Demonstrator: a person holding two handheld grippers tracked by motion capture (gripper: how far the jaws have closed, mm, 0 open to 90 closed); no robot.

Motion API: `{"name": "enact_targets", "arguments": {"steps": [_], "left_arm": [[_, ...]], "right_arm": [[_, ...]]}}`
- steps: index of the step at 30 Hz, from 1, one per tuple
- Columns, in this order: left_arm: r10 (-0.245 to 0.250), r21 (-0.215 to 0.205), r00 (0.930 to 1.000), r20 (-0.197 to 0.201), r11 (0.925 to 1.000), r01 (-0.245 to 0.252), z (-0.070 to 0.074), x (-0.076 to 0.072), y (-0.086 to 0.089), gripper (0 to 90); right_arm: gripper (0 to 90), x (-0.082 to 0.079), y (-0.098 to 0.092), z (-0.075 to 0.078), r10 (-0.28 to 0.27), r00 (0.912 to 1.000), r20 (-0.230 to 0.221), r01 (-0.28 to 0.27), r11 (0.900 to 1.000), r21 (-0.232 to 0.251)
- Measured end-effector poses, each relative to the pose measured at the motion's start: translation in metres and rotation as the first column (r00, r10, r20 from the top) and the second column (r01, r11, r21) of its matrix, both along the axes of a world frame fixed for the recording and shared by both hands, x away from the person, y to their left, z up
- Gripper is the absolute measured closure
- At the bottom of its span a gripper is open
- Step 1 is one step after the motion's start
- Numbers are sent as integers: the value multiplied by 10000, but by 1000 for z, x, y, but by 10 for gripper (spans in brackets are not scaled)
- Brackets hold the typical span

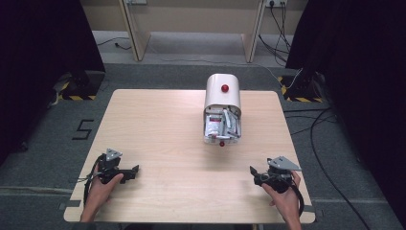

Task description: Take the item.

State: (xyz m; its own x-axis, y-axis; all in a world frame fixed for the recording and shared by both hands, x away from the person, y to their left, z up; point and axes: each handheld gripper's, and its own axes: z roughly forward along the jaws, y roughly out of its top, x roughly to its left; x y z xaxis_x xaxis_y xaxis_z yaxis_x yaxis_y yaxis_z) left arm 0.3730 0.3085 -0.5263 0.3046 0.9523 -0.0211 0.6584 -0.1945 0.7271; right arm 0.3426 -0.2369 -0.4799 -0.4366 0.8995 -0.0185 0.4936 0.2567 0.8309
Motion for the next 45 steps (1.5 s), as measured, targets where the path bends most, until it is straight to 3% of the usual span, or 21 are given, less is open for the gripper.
{"name": "enact_targets", "arguments": {"steps": [15, 45], "left_arm": [[2, -3, 10000, 0, 10000, -2, 0, 0, 0, 0], [2, -4, 10000, -1, 10000, -2, 0, 0, 0, 0]], "right_arm": [[243, -6, 16, 38, 284, 9956, 890, -304, 9993, 217], [276, -6, 24, 75, 564, 9837, 1705, -624, 9976, 300]]}}
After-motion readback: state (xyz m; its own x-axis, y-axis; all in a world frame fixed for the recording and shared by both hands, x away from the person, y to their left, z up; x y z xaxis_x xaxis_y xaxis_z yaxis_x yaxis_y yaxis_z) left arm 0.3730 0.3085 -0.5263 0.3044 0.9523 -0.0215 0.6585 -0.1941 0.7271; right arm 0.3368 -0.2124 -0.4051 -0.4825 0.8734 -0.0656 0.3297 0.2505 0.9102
